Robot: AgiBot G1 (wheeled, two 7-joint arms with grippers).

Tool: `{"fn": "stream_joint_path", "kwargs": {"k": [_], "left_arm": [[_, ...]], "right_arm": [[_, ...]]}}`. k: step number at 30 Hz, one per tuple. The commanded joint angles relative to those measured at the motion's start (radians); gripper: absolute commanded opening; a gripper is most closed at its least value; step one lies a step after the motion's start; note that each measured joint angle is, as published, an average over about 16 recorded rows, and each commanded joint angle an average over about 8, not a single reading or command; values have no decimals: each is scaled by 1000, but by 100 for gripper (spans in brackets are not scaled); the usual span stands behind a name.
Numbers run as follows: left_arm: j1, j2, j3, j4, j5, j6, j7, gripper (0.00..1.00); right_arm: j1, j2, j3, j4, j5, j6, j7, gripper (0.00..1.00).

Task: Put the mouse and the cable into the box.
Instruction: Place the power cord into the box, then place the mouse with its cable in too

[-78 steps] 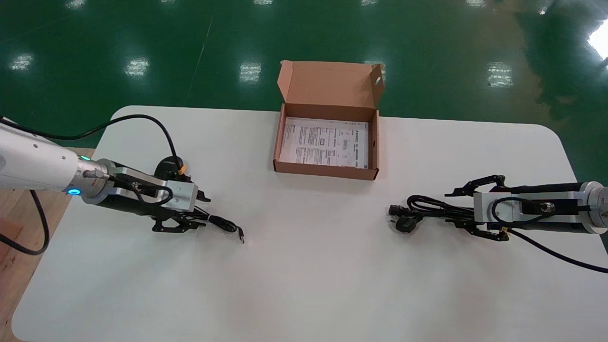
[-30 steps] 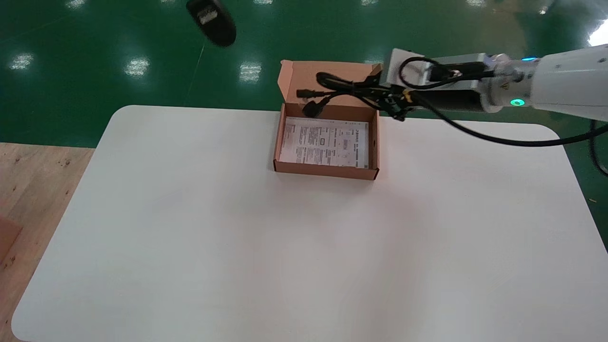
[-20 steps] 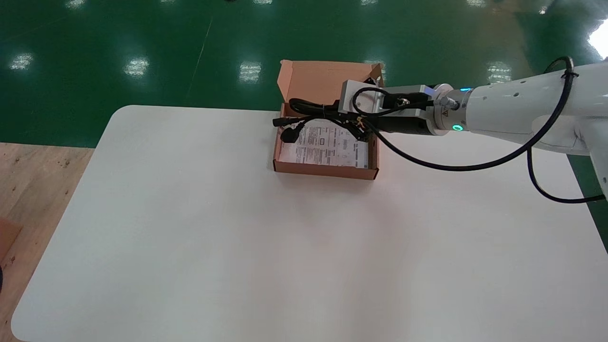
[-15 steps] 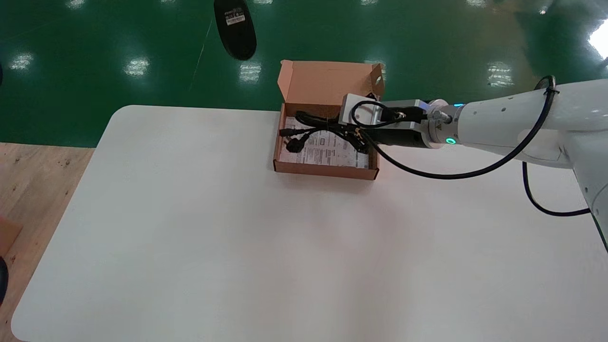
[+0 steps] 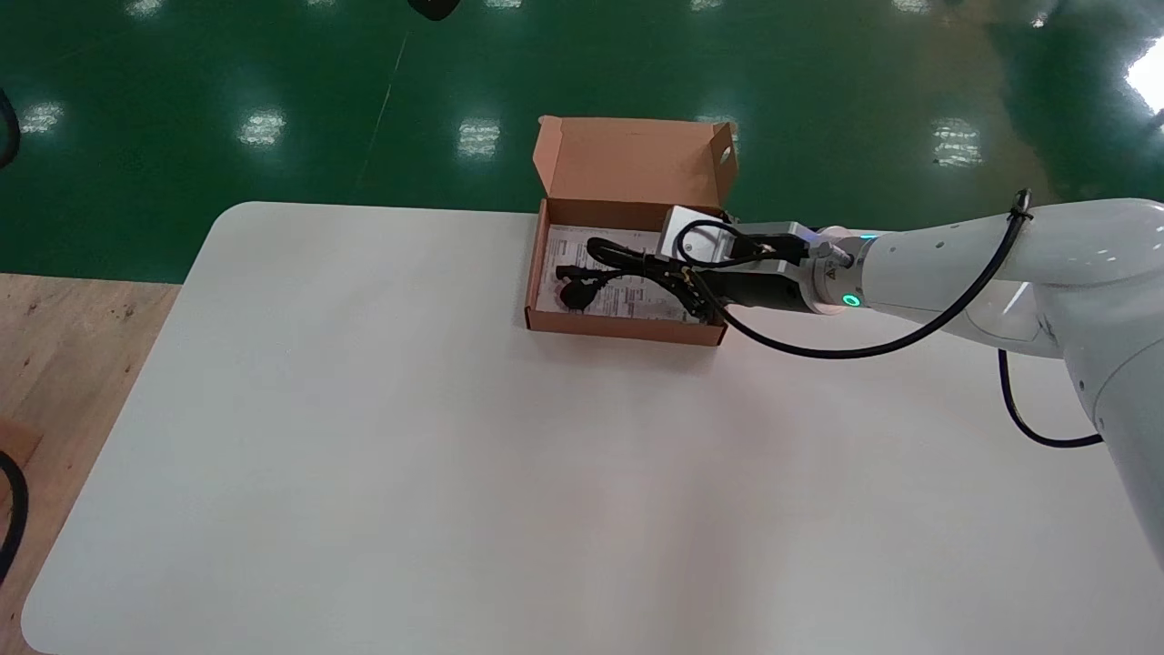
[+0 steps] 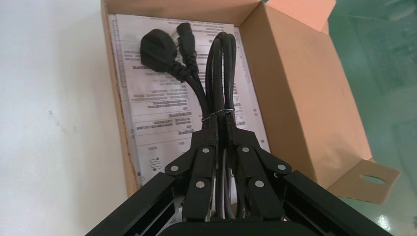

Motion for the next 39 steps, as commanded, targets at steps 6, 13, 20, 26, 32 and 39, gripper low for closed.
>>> {"fn": "stream_joint_path", "kwargs": {"k": [6, 13, 20, 26, 32, 39], "left_arm": [[-1, 38, 8, 55, 2, 32, 33, 0], [64, 123, -18, 129, -46, 25, 98, 0], [191, 215, -28, 175, -84, -29, 159, 0], [327, 234, 0, 91, -139, -145, 135, 0], [427, 233, 36, 74, -244, -248, -42, 0], [493, 231, 52, 112, -381, -314, -389, 0]], "right_arm": [[11, 11, 1, 2, 11, 19, 9, 100], [105, 119, 30, -13, 52, -38, 27, 100], [173, 272, 33, 10, 55, -180, -77, 100], [196, 383, 24, -14, 40, -236, -156, 100], [201, 449, 4, -58, 8, -237, -174, 100], [207, 490, -14, -78, -17, -292, -180, 100]]}}
